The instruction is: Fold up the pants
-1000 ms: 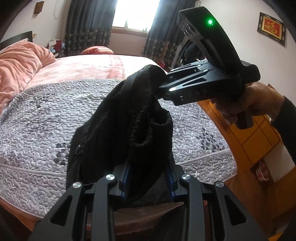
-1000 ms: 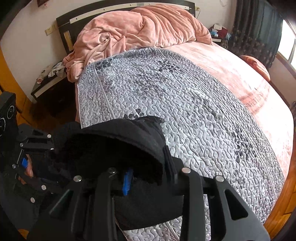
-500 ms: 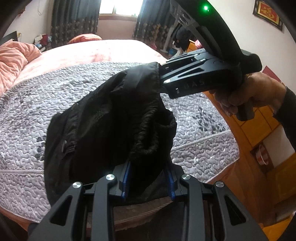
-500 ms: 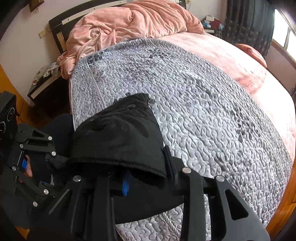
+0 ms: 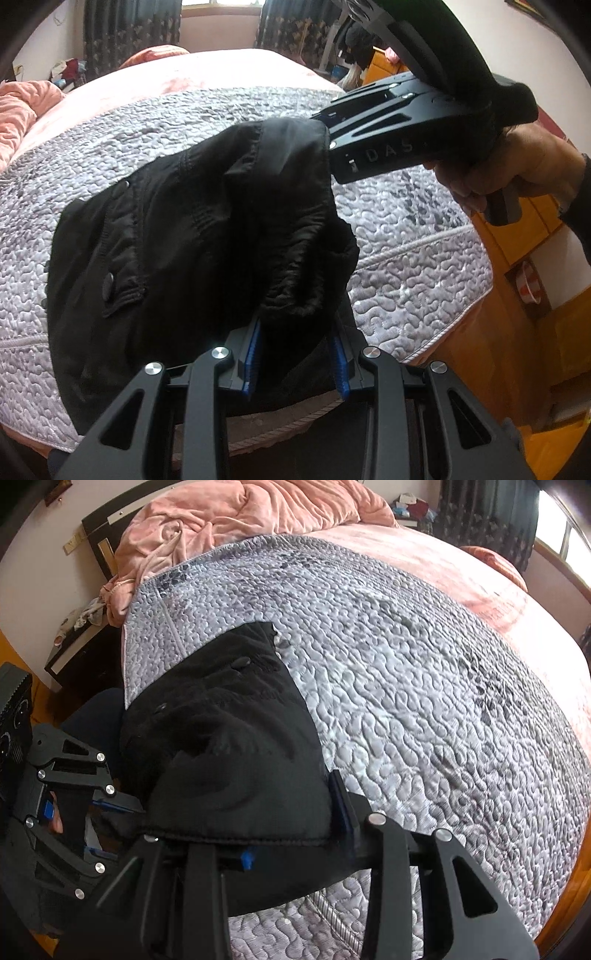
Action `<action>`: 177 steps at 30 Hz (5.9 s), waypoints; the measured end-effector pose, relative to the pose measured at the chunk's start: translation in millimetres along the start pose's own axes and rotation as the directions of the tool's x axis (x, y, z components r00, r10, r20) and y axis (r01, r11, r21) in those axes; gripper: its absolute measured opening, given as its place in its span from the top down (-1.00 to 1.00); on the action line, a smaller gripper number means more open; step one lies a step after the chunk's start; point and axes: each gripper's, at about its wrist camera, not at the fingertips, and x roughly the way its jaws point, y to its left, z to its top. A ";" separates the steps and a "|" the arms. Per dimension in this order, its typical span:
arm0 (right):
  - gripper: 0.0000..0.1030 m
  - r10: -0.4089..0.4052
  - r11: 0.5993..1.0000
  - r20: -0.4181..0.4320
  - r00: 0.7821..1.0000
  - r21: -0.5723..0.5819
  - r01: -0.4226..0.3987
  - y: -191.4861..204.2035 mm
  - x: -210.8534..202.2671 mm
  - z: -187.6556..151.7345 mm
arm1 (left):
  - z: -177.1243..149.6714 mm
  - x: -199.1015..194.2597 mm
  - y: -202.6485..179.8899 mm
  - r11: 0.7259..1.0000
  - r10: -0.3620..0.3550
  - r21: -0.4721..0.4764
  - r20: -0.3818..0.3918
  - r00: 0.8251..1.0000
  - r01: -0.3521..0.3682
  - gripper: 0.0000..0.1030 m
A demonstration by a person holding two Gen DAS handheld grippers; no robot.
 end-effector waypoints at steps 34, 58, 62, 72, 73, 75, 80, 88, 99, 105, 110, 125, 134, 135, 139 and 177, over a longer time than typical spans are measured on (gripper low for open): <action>-0.47 0.137 0.353 0.512 0.848 0.774 -0.525 -74.4 9.8 -177.6 | -18.8 -14.0 75.8 0.957 -0.197 -0.214 0.018 0.980 0.196 -0.70; 0.30 0.016 0.289 0.403 0.915 0.874 -0.390 -56.9 43.4 -164.0 | -40.7 -11.2 188.9 0.932 0.036 -0.360 -0.005 0.999 -0.036 -0.77; -0.41 -0.052 0.315 0.410 0.910 0.872 -0.375 -43.2 18.2 -171.7 | -41.2 -11.6 191.7 0.933 0.037 -0.359 -0.004 0.999 -0.036 -0.77; 0.29 0.057 0.267 0.398 0.916 0.878 -0.398 26.1 34.4 -204.3 | -50.5 -10.6 193.6 0.931 0.038 -0.364 -0.010 0.999 -0.040 -0.82; 0.37 0.049 0.266 0.383 0.923 0.885 -0.381 27.1 34.1 -204.7 | -50.9 -11.3 192.4 0.931 0.040 -0.362 -0.013 0.999 -0.042 -0.82; 0.43 0.029 0.277 0.383 0.923 0.884 -0.375 30.3 22.4 -202.3 | -51.5 -17.4 191.2 0.933 0.039 -0.359 -0.001 0.999 -0.036 -0.82; 0.45 -0.012 0.275 0.341 0.940 0.905 -0.325 33.5 13.6 -211.4 | -56.6 -23.1 196.1 0.928 0.047 -0.370 0.008 0.999 -0.040 -0.85; -0.05 -0.087 0.295 0.295 0.951 0.920 -0.259 31.4 -1.6 -213.2 | -66.2 -26.4 201.6 0.930 0.042 -0.366 -0.004 0.999 -0.040 -0.85; -0.01 -0.038 0.321 0.361 0.932 0.887 -0.331 -42.5 36.5 -145.5 | -52.8 -21.2 213.5 0.925 -0.029 -0.378 -0.019 0.999 0.020 -0.91; -0.54 -0.023 0.272 0.451 0.892 0.861 -0.429 -48.6 19.2 -163.3 | -42.0 -21.7 245.8 0.899 -0.132 -0.421 0.007 0.991 0.123 -0.92; -0.85 0.010 0.233 0.454 0.891 0.866 -0.443 -46.6 6.0 -200.6 | -32.3 -14.9 290.5 0.810 -0.288 -0.514 0.068 0.955 0.281 -0.92; -0.90 0.195 0.166 0.527 0.827 0.813 -0.558 -23.7 73.3 -225.7 | -20.2 65.8 326.8 0.662 -0.595 -0.551 0.023 0.803 0.507 -0.92; -0.96 0.233 0.186 0.526 0.818 0.801 -0.569 -20.4 84.8 -204.1 | -14.7 93.7 299.7 0.613 -0.689 -0.537 -0.006 0.724 0.579 -0.92; -0.96 0.242 0.188 0.528 0.814 0.797 -0.574 -19.6 84.9 -200.0 | -12.9 93.7 295.2 0.602 -0.706 -0.533 -0.007 0.708 0.595 -0.92; -0.96 0.268 0.205 0.515 0.815 0.796 -0.570 -19.1 93.3 -186.8 | -11.4 99.1 281.5 0.621 -0.711 -0.518 -0.057 0.701 0.588 -0.92; 0.14 0.359 0.453 0.366 0.859 0.736 -0.503 -100.3 186.3 100.0 | 91.2 69.3 472.7 0.646 -0.444 -0.660 0.084 0.892 0.383 0.33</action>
